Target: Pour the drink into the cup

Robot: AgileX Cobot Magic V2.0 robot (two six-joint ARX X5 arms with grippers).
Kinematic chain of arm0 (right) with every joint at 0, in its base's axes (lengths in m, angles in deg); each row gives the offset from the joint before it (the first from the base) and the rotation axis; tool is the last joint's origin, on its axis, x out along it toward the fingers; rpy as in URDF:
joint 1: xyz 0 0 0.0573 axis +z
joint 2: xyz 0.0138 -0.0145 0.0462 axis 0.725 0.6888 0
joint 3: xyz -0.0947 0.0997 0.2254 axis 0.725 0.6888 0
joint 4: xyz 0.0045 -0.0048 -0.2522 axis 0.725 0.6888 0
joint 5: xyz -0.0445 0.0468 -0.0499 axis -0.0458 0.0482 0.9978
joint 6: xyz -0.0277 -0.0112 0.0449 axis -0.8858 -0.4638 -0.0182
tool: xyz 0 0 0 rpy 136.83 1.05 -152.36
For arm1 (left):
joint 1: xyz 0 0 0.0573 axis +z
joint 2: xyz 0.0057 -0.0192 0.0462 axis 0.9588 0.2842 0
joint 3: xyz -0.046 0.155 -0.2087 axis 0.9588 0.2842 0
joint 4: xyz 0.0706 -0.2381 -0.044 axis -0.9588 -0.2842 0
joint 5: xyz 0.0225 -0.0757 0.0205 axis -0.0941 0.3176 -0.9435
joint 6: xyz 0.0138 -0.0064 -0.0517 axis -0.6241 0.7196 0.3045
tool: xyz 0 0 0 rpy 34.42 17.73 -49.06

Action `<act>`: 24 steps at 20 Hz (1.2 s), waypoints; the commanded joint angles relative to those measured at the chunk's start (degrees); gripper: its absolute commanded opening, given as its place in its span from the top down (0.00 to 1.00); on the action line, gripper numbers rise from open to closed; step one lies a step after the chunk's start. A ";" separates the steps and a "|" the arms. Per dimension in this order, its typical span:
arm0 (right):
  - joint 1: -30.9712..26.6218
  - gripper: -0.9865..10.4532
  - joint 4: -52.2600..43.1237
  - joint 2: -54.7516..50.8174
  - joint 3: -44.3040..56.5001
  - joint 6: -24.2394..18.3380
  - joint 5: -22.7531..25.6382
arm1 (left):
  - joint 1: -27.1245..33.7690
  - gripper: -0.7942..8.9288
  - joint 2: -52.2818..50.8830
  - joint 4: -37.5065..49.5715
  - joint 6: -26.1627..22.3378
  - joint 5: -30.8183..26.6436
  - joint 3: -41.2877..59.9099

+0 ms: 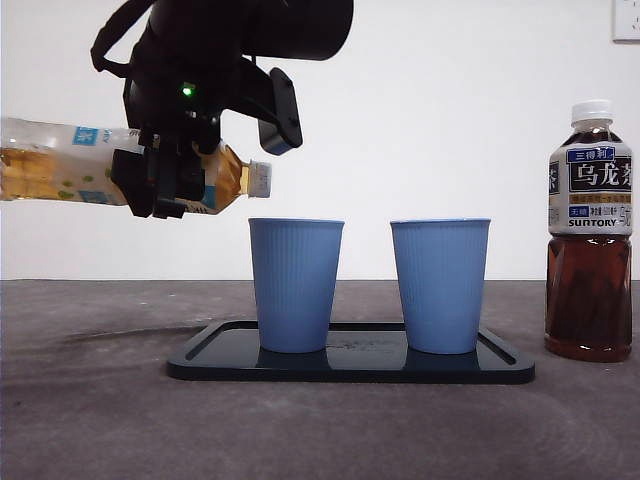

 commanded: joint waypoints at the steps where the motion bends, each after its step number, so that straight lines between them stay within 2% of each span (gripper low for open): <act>1: 0.28 0.49 -0.28 0.17 -0.70 0.61 -0.02 | -1.09 0.74 1.03 0.28 -1.44 -2.23 -2.10; 11: 0.28 0.49 -0.28 0.17 -0.70 0.61 0.00 | -1.33 0.74 1.05 0.42 -1.81 -2.29 -2.10; 19: 0.28 0.49 0.13 0.17 -0.70 0.61 -0.02 | -1.44 0.74 -0.35 0.74 2.89 -2.27 -2.23; 24: 0.28 0.49 2.86 0.17 -0.70 0.61 0.00 | -1.31 0.74 -3.34 0.17 10.19 -1.16 -2.23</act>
